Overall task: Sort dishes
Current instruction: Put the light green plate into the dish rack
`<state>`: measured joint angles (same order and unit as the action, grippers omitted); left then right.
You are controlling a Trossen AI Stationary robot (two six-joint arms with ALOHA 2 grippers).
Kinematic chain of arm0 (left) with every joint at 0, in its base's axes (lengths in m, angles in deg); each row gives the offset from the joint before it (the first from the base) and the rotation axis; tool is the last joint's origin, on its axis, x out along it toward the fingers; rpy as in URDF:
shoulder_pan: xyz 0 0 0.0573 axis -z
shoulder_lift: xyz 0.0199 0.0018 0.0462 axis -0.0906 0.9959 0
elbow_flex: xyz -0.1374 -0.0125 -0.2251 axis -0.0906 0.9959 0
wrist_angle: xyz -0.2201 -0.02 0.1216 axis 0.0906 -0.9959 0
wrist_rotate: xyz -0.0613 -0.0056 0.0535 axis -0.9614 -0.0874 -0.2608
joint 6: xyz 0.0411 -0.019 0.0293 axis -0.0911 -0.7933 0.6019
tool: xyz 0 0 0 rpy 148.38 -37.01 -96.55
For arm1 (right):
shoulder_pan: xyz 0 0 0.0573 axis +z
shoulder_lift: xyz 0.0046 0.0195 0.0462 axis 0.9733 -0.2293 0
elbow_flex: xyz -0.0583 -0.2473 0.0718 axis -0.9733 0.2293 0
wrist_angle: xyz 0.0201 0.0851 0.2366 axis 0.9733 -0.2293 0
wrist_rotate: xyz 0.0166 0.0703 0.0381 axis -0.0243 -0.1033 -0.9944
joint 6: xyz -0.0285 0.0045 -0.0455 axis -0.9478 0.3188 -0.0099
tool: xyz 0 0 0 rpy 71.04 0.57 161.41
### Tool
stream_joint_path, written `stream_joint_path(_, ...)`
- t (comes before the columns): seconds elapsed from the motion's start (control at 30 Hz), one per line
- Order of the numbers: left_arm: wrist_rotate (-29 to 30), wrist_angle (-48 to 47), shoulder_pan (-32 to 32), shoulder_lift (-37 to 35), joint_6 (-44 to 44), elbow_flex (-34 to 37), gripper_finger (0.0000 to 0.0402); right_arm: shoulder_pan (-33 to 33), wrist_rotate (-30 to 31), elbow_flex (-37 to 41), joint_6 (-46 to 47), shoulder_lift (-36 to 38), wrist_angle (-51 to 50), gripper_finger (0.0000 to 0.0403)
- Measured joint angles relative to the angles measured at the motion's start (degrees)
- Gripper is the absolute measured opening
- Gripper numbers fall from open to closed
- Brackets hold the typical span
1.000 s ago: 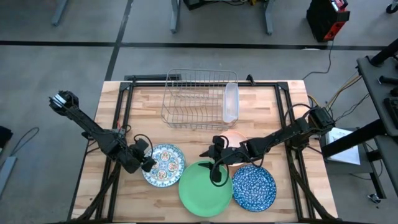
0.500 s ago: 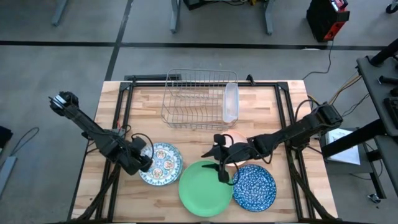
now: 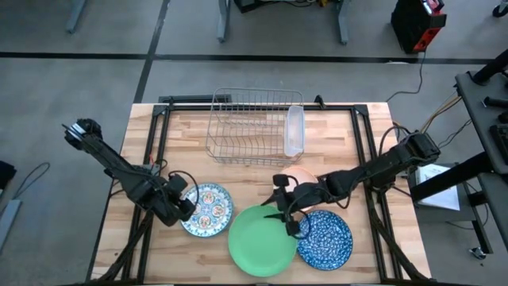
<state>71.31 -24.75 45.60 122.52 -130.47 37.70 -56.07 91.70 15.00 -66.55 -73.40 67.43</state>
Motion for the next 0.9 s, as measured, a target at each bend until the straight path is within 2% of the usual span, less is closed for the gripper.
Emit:
stream_joint_path(0.1, 0.0, 0.35, 0.0, 0.79, -0.25, 0.43, 0.0268, 0.64, -0.79, 0.02, 0.03, 0.64, -0.7, 0.0169)
stream_joint_path(0.27, 0.16, 0.12, 0.0, 2.52, -0.73, 0.36, 0.0268, 1.6, -7.14, 0.04, -2.24, 3.27, -0.75, 0.0169)
stream_joint_path(0.37, 0.39, 0.3, 0.04, 3.7, 1.13, -1.34, 0.0268, 2.46, -9.98, 0.39, -2.99, 5.6, -0.65, 0.0169)
stream_joint_path(0.47, 1.11, 0.5, 0.23, 5.09, 5.06, -4.7, 0.0268, 3.46, -10.03, 1.74, -2.69, 7.87, -0.8, 0.0162)
stream_joint_path(0.53, 3.51, 0.45, 0.63, 6.26, 8.41, -7.93, 0.0268, 3.92, -8.29, 3.01, -0.21, 9.29, -2.39, 0.0154)
stream_joint_path(0.7, 11.29, 0.76, 1.32, 10.93, 19.97, -17.23, 0.0268, 4.23, 2.19, 5.25, 9.43, 10.2, -11.1, 0.0137)
stream_joint_path(0.9, 15.95, 2.26, 1.4, 20.23, 36.56, -26.84, 0.0268, 4.25, 4.02, 7.24, 17.2, 6.35, -11.08, 0.0131)
